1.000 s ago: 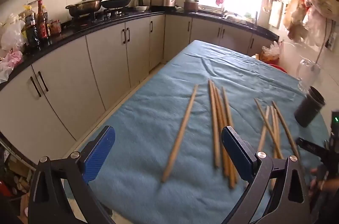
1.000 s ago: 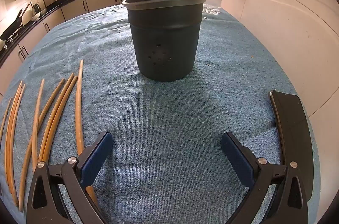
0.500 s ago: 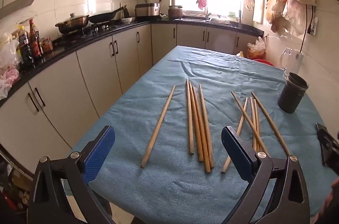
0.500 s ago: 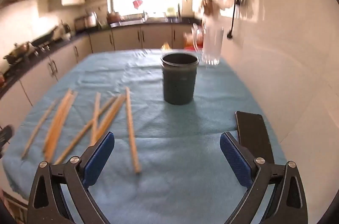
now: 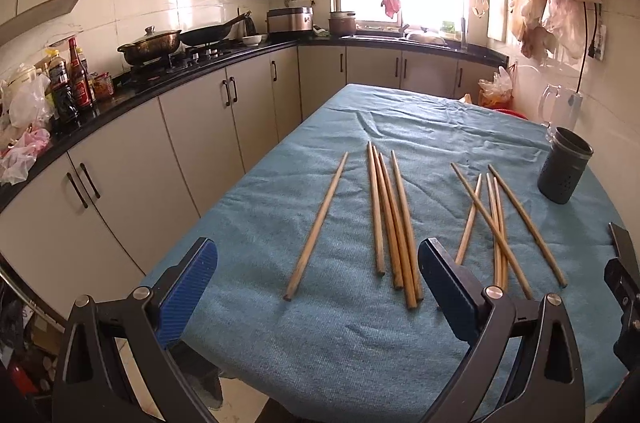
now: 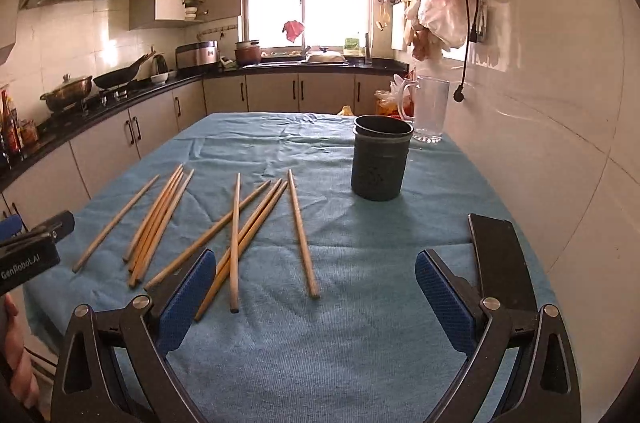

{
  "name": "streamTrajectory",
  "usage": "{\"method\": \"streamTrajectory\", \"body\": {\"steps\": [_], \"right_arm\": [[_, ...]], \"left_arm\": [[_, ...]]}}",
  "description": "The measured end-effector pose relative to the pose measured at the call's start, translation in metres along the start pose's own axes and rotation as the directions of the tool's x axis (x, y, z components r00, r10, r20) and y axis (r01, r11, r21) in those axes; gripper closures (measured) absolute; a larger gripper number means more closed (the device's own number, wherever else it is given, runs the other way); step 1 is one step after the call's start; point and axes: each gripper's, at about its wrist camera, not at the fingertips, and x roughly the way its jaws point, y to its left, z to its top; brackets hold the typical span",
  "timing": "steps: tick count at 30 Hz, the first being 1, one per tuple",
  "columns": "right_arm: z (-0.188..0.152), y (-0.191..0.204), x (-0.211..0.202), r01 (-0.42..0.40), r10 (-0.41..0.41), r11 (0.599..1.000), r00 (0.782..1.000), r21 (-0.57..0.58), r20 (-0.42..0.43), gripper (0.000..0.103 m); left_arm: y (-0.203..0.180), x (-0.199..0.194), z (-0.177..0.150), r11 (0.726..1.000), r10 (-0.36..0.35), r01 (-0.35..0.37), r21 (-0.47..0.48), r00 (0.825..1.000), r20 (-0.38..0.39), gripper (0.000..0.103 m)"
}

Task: Organize utensils

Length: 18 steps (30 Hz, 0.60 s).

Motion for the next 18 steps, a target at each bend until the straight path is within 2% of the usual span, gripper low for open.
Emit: {"method": "streamTrajectory", "body": {"steps": [8,18], "right_arm": [[-0.003,-0.003,-0.003,0.029,-0.029,1.0,1.0,0.011,0.013,0.002],[-0.005,-0.005,0.0,0.024,-0.024,1.0,1.0,0.009,-0.006,0.002]], "left_arm": [[-0.002,0.002,-0.008,1.0,-0.004,0.004,0.012,1.0,-0.006,0.003],[0.001,0.005,-0.013,1.0,-0.007,0.007,0.003,1.0,-0.016,0.003]]}}
